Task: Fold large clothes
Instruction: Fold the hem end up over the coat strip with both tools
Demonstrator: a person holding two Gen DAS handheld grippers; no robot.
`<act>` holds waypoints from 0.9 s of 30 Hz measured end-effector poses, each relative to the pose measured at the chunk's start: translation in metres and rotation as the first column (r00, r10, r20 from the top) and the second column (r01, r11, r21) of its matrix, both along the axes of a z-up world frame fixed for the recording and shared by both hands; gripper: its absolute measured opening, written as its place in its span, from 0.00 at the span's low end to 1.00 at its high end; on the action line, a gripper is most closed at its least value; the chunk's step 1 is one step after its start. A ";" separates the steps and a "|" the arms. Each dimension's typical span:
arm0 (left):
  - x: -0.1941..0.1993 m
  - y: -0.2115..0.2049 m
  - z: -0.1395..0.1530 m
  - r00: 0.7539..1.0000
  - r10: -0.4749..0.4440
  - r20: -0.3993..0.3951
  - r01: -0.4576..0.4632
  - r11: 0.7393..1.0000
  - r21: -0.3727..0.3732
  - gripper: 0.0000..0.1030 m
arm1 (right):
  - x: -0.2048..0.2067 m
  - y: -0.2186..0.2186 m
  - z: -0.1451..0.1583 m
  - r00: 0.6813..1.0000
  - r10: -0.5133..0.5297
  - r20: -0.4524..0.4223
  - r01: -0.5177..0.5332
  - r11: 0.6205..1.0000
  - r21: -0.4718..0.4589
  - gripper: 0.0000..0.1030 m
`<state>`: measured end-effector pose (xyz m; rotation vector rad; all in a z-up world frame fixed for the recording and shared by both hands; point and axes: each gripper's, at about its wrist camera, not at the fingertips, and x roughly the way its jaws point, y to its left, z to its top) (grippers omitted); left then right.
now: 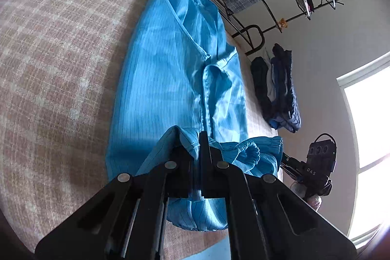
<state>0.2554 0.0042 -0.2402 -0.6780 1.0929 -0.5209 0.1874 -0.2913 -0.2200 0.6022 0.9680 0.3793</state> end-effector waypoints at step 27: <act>0.020 0.041 -0.003 0.994 0.090 0.057 -0.094 0.993 0.066 0.48 | -0.001 -0.032 -0.020 0.999 -0.034 0.009 0.035 0.997 -0.066 0.34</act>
